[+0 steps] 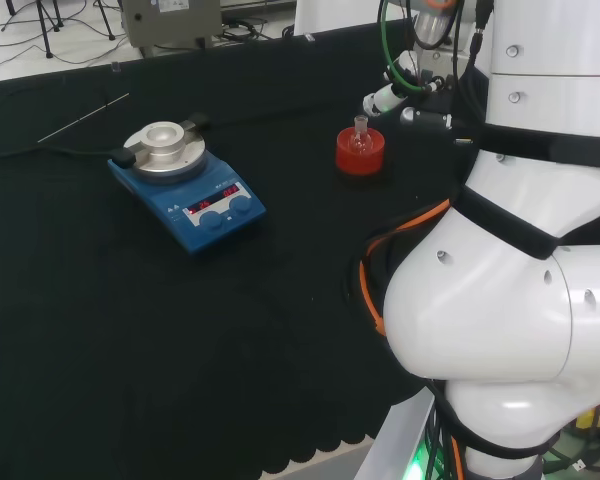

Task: Pick up the round-bottom flask.

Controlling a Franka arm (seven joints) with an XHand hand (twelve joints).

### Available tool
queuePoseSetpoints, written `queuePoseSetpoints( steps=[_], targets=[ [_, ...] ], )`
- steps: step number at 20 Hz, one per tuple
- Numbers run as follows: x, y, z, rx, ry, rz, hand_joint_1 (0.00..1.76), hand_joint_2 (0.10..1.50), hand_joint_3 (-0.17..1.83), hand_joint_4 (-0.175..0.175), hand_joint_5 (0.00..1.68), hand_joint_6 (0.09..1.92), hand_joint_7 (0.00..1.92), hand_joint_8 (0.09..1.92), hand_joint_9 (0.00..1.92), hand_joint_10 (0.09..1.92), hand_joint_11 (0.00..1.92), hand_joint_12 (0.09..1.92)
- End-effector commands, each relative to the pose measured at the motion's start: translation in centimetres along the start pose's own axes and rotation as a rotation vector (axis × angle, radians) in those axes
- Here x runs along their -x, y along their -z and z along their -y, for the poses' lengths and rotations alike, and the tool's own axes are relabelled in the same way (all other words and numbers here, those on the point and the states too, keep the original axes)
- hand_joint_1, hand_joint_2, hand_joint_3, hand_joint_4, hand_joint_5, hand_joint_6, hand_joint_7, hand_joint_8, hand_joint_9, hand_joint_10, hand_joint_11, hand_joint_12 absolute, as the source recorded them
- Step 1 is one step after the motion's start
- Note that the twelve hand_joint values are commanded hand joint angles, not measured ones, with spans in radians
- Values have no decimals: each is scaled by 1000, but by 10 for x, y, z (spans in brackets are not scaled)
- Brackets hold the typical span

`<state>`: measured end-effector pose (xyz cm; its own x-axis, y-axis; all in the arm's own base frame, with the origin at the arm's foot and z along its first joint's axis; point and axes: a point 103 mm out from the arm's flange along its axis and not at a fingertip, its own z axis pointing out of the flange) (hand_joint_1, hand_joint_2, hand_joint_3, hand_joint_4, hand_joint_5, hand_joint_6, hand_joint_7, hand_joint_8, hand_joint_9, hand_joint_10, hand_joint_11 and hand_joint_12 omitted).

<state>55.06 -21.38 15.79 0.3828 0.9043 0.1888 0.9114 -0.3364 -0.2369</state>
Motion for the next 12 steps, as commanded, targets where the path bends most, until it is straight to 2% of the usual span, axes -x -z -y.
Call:
queuePoseSetpoints(
  steps=[1, 12],
  targets=[
    [0, -11, -3, -14, 4, -7, 768, 673, 544, -40, 481, 87, 220, 660, 342, 714, 0, 1326],
    [-2, -29, -16, -37, 14, -30, 773, 670, 549, -40, 493, 87, 224, 658, 348, 711, 0, 1319]
  ],
)
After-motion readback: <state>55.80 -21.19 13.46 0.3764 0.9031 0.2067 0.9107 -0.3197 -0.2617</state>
